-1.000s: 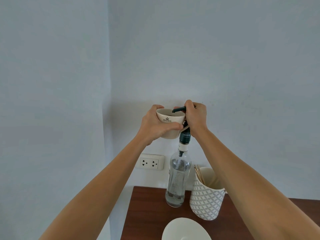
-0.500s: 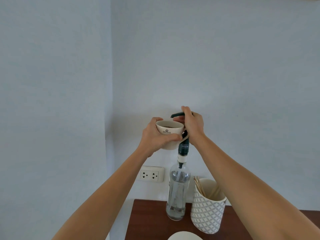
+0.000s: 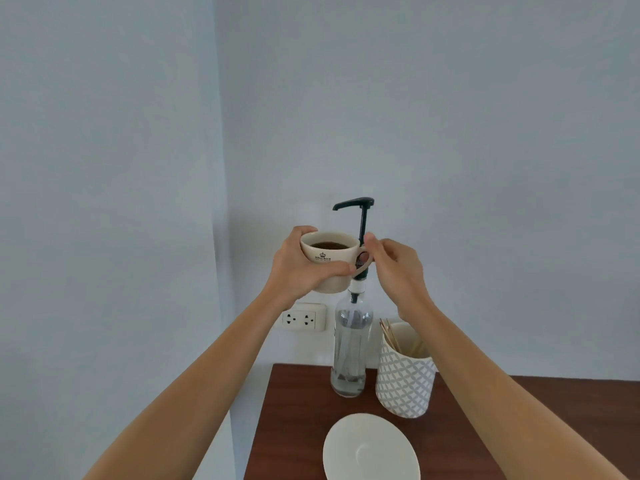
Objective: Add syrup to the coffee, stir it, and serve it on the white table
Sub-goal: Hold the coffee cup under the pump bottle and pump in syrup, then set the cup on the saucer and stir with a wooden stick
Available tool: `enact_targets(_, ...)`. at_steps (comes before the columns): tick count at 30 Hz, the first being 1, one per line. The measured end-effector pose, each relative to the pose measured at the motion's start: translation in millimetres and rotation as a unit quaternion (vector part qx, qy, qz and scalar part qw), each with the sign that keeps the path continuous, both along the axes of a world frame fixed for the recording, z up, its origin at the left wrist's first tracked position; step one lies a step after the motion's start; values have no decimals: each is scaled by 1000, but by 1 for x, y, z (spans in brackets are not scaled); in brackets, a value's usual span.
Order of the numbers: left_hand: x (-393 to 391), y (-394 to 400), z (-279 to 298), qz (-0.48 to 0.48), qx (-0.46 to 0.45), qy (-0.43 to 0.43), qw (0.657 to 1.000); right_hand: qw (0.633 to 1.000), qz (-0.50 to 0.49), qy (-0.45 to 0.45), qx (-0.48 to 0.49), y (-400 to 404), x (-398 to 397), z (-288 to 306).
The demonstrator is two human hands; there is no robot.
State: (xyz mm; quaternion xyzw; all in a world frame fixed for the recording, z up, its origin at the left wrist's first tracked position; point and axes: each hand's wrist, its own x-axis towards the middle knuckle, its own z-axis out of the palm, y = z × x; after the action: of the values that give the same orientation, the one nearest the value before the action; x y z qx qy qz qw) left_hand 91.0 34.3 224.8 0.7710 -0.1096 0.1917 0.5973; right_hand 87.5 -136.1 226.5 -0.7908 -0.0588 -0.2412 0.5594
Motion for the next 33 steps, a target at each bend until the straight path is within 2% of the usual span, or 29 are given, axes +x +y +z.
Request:
enact_targets(5, -31, -6, -39, -1, 1, 9, 1000, 990, 121, 65, 16, -15, -34, -34)
enact_targets(12, -70, -25, -116, -14, 12, 34, 999, 970, 195, 124, 75, -46, -74, -107)
enact_targets(18, -98, -46, -184, -30, 57, 42, 997, 962, 187, 192, 53, -71, -96, -172)
enact_targets(23, -110, -58, -226, -47, 60, 59, 995, 957, 174, 227, 51, -83, -106, -212)
enact_targets(33, -108, -64, -252, -63, 78, 61, 993, 956, 150, 244, 57, -87, -107, -238)
